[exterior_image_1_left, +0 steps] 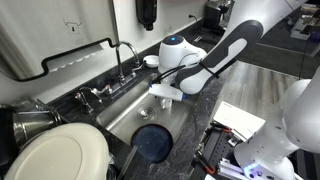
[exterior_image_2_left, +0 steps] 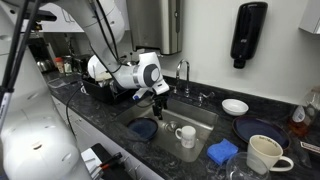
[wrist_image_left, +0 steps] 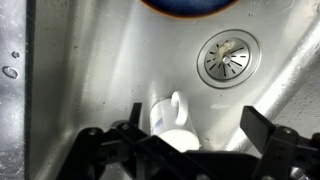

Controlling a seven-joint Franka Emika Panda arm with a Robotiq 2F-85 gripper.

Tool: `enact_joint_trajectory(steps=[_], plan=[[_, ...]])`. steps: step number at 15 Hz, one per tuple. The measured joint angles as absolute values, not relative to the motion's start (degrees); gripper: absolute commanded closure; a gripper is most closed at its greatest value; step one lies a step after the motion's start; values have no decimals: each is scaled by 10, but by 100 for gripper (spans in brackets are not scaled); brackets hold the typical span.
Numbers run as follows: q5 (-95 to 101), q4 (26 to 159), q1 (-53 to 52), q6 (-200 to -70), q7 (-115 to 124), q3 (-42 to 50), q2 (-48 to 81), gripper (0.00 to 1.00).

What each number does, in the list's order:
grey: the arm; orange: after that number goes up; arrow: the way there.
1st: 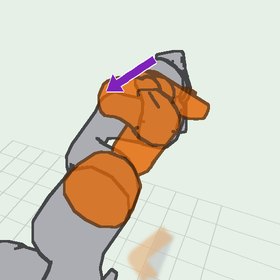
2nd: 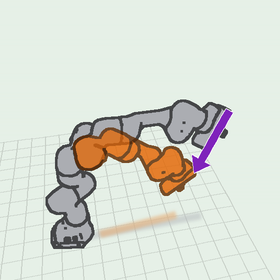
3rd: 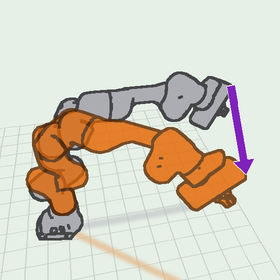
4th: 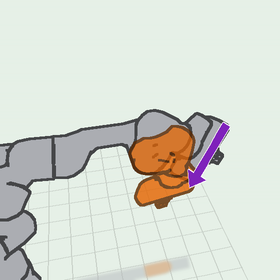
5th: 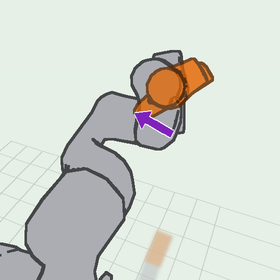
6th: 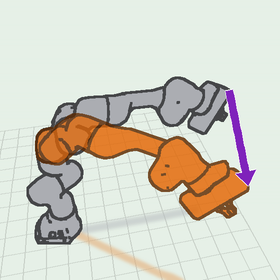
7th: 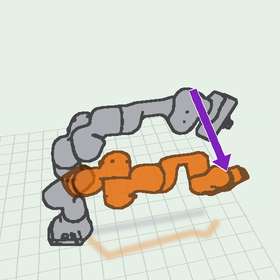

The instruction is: Pick up the cup from the sink and put it on the counter

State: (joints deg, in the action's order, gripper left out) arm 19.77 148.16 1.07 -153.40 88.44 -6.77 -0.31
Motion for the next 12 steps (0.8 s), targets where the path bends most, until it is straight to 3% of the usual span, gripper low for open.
enact_joint_trajectory(steps=[12], plan=[[318, 1401, -42, -1579, 972, 13, 131, 0]])
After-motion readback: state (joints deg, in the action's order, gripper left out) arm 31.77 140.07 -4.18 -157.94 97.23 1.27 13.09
